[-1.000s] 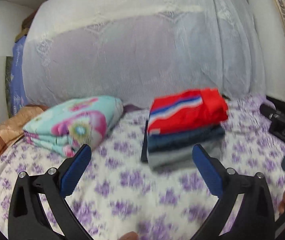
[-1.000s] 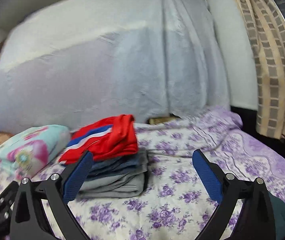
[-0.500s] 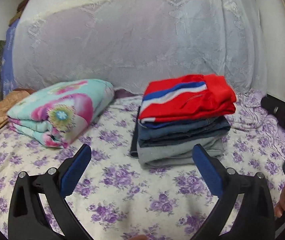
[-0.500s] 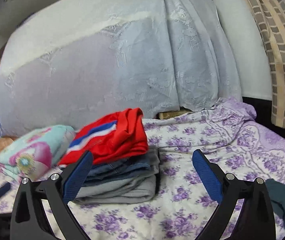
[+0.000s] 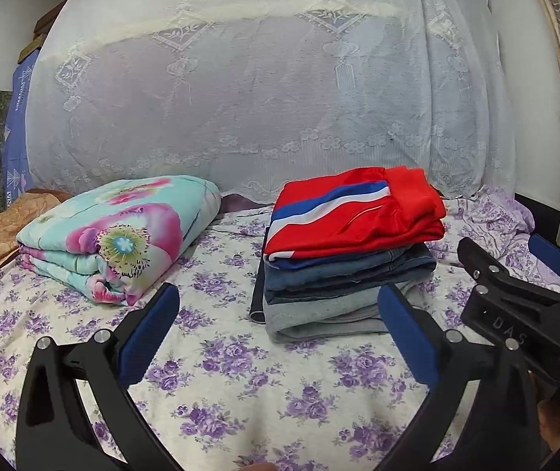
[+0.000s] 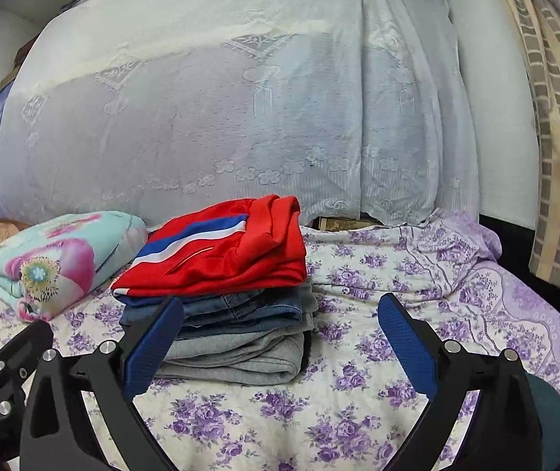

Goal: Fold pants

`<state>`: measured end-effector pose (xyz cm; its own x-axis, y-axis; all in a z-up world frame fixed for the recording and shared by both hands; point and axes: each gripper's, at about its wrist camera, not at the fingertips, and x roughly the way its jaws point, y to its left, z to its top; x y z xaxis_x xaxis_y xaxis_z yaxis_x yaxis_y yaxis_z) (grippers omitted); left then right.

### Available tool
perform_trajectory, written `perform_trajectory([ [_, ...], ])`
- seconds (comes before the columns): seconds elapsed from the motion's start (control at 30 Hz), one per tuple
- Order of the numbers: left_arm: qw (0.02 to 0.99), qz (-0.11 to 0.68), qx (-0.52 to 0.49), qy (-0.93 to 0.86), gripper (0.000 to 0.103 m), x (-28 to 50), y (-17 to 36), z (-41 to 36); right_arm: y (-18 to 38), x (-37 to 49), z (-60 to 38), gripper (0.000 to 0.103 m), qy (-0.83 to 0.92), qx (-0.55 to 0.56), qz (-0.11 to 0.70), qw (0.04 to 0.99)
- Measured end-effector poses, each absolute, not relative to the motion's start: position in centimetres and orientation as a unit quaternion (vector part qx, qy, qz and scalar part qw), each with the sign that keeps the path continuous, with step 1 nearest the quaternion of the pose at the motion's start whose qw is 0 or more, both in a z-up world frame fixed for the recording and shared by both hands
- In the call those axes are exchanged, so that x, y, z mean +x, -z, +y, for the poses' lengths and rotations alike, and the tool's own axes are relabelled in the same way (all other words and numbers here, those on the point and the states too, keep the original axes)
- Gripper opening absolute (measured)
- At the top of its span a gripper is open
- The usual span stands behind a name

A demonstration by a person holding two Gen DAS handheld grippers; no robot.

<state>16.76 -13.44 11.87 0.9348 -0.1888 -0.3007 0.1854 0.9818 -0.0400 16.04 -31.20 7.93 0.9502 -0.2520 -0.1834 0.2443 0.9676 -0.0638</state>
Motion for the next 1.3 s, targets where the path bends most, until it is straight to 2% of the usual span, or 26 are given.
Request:
perform_trajectory([
  [1.3,0.979,0.166,-0.002,0.117,0.098,16.69,-11.59,-14.09,-7.83,16.13,-31.09,0.1,0.114,-0.006,0.105,0.988],
])
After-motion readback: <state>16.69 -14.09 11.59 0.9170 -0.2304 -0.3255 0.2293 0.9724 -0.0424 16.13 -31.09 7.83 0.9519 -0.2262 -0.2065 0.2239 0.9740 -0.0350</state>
